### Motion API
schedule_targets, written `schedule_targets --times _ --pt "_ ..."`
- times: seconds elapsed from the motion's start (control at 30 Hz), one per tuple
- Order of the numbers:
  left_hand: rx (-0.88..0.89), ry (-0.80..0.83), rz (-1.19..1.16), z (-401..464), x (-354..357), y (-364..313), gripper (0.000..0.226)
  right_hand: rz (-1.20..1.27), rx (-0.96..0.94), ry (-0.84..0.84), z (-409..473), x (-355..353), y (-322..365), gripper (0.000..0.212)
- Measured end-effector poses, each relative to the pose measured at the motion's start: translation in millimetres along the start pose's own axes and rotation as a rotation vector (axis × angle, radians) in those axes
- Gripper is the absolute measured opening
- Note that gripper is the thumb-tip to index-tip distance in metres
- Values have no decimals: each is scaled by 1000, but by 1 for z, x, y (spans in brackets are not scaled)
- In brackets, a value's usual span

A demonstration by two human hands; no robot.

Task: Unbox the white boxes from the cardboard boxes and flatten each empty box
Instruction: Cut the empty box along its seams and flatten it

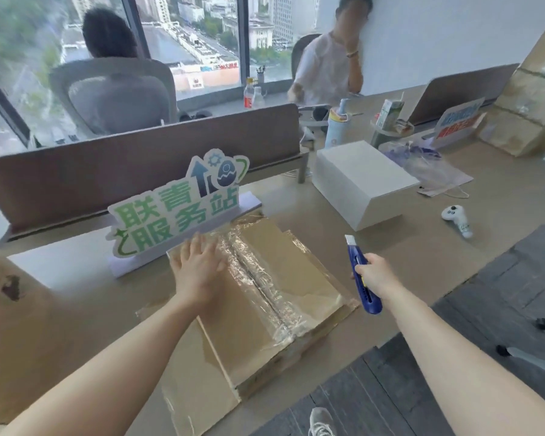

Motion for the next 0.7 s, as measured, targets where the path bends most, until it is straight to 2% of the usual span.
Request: schedule_targets --times 0.1,0.2,0.37,0.57,0.7 --pt "-221 23 -76 10 -1 0 59 -197 41 88 63 -10 -12 17" --pt "-331 30 -137 13 -2 -3 58 -370 58 147 110 -20 -20 17" --pt "-352 -16 -100 27 -1 -7 62 -488 80 213 167 -25 -27 18" --pt "-351 -10 -70 42 4 -21 63 -561 65 214 198 -22 -39 6" --pt "-370 -31 -65 47 6 -21 58 -633 75 153 198 -23 -44 28"
Point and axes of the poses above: each hand's wrist, its own z-axis towards the middle knuckle, its own x-axis out of the palm, y = z × x, the point moved 3 cm from there along z, towards the middle knuckle, and after that the axes turned 11 degrees about z, right-handed, at the moved point
